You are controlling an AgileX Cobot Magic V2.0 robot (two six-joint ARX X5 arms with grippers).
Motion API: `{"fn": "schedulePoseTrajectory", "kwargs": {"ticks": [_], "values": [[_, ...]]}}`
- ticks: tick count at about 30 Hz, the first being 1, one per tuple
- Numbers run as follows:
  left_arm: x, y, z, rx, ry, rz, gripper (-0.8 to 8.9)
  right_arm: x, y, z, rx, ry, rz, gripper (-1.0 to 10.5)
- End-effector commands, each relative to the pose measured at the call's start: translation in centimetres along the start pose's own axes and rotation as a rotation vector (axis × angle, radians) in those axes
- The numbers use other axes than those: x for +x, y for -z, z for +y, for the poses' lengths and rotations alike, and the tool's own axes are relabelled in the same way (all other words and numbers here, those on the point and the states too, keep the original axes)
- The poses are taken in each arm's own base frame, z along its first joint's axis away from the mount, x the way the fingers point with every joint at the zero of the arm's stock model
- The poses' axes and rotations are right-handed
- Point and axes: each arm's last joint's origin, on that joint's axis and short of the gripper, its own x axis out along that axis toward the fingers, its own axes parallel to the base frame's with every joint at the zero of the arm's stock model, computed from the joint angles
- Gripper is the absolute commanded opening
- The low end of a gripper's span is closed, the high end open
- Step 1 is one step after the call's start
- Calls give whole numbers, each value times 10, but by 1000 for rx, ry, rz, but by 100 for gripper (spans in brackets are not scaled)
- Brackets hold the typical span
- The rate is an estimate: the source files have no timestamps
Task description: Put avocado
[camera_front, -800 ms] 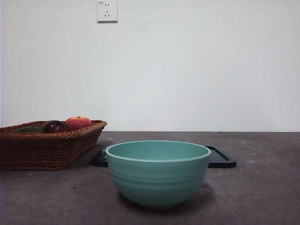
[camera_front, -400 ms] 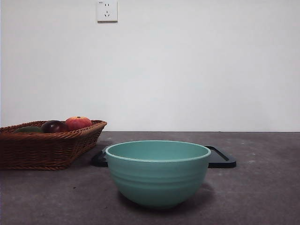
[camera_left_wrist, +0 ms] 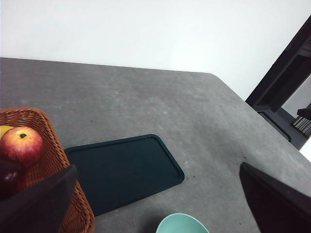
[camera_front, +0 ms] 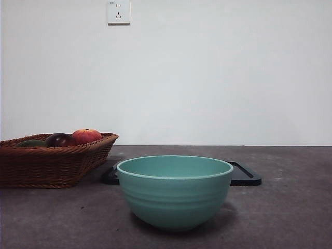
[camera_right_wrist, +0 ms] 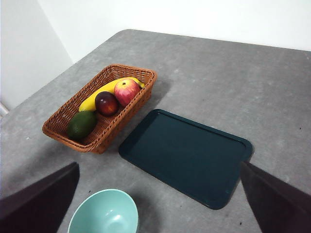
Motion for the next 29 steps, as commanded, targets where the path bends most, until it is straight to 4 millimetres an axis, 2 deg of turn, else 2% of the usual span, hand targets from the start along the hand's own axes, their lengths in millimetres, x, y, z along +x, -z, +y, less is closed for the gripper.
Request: {"fn": "schedulePoseTrajectory", "kwargs": {"ticks": [1, 9, 15, 21, 29], "values": [[-3, -7, -4, 27, 12, -23, 561, -2, -5, 2, -6, -7, -20, 572], [-2, -6, -3, 23, 9, -15, 558, -2, -5, 2, -6, -8, -21, 572], [7, 0, 5, -34, -66, 84, 558, -2, -5, 2, -3, -8, -21, 572], [30, 2, 24, -121, -216, 291, 557, -2, -5, 2, -3, -8, -21, 572], [81, 1, 59, -233, -375, 548, 558, -2, -5, 3, -5, -13, -20, 572]]}}
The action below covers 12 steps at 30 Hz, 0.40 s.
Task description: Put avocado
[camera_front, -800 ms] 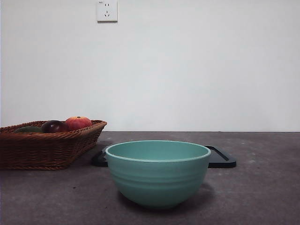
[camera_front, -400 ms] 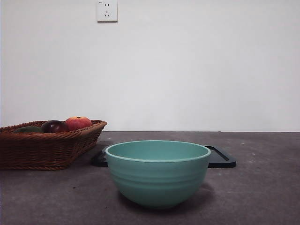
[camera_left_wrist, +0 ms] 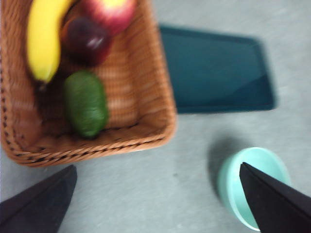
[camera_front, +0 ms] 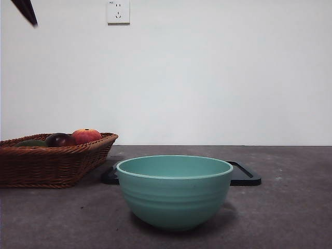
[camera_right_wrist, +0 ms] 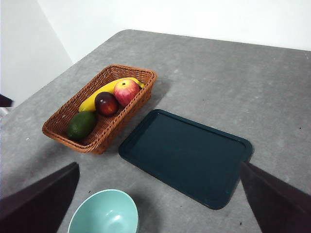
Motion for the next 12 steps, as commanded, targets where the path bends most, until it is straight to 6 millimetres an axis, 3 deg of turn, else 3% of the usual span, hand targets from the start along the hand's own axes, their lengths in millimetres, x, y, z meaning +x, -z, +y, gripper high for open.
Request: {"fn": "schedulePoseTrajectory", "kwargs": {"ticks": [1, 12], "values": [[15, -15, 2, 1, -45, 46, 558, -2, -5, 3, -7, -13, -19, 572], [102, -47, 24, -5, -144, 247, 557, -2, -5, 3, -8, -14, -20, 572]]}}
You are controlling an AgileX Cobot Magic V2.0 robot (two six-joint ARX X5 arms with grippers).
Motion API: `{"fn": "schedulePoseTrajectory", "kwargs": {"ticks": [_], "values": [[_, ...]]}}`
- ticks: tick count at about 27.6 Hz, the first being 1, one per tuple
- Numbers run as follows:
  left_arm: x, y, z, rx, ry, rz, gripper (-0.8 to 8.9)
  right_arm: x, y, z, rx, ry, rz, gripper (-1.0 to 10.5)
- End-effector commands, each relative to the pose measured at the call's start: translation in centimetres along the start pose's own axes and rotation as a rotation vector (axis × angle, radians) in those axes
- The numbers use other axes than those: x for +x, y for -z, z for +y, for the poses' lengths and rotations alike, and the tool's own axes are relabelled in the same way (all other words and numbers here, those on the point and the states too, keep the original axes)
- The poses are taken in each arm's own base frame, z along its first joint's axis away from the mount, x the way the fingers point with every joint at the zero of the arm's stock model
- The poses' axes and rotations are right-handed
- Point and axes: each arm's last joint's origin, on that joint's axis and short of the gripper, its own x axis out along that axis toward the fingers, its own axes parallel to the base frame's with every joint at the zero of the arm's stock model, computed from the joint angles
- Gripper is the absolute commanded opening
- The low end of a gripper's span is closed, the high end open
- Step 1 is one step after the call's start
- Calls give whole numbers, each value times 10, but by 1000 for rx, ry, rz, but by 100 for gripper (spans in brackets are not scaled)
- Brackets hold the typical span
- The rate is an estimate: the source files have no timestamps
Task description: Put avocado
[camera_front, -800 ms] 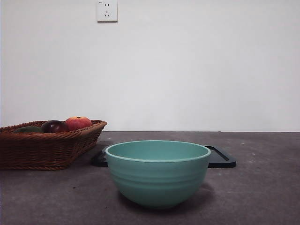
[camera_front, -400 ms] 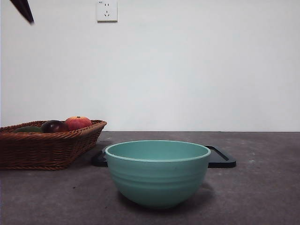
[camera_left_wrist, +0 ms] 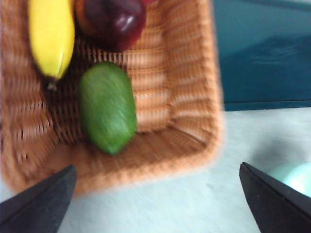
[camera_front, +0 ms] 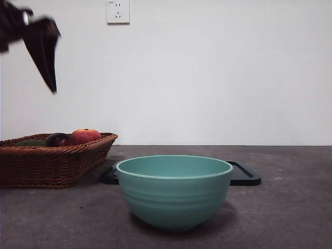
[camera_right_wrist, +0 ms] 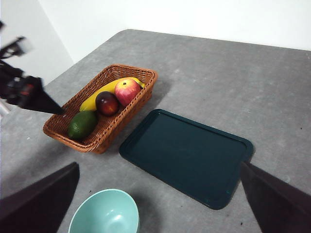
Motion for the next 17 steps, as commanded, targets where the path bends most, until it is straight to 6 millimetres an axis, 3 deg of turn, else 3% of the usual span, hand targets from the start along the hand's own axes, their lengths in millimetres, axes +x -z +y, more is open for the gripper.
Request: {"fn": "schedulePoseTrajectory", "kwargs": {"ticks": [1, 9, 17], "values": [[20, -12, 2, 22, -52, 20, 557, -3, -5, 3, -6, -9, -21, 572], [68, -24, 12, 11, -98, 81, 557, -2, -5, 3, -6, -9, -21, 572], [96, -27, 16, 10, -102, 124, 535, -2, -5, 2, -6, -9, -21, 572]]}}
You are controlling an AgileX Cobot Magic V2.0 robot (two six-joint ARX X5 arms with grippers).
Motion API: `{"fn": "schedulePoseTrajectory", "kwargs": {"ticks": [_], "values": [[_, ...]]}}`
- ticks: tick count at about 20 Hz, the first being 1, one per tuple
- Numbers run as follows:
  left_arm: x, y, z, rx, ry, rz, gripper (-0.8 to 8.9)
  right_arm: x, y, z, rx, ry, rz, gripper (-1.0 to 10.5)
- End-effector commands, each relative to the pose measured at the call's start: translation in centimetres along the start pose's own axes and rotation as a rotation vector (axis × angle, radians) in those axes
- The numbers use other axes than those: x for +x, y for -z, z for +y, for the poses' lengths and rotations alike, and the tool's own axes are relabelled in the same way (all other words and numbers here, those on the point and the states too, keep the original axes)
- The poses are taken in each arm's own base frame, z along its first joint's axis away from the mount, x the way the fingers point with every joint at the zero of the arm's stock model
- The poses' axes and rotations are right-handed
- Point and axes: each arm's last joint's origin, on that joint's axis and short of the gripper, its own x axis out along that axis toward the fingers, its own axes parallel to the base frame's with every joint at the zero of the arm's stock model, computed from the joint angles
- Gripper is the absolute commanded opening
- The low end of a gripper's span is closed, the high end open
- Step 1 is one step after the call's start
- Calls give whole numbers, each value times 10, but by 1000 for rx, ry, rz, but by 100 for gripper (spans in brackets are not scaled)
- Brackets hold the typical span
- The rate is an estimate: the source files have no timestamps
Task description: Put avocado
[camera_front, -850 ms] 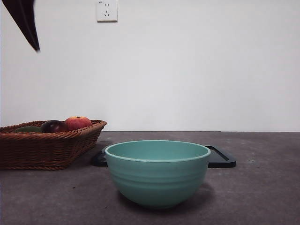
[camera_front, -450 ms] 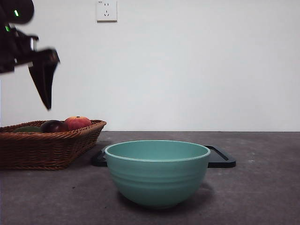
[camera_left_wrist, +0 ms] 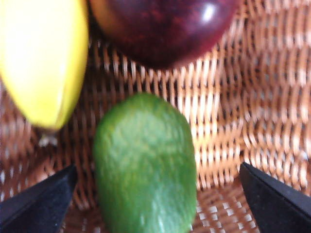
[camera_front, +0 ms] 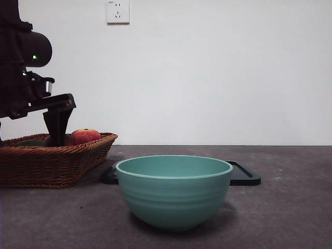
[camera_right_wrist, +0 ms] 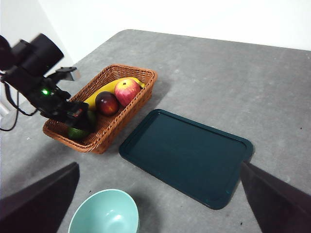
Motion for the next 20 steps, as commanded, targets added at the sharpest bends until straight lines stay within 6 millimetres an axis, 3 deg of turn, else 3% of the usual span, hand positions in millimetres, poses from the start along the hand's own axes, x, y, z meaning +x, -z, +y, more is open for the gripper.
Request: {"fn": "schedulePoseTrajectory", "kwargs": {"ticks": [1, 5, 9, 12, 17, 20], "values": [[5, -6, -1, 20, -3, -4, 506, -2, -5, 2, -6, -9, -21, 572], [13, -6, 0, 23, -7, 21, 458, -2, -5, 2, -6, -8, -20, 572], [14, -7, 0, 24, -7, 16, 157, -2, -5, 2, -6, -8, -20, 572], [11, -9, 0, 31, -7, 23, 119, -2, -5, 2, -6, -8, -20, 572], [-33, -17, -11, 46, -5, 24, 119, -2, -5, 2, -6, -8, -19, 572], [-67, -5, -28, 88, 25, -22, 119, -2, -5, 2, -6, -8, -19, 572]]}}
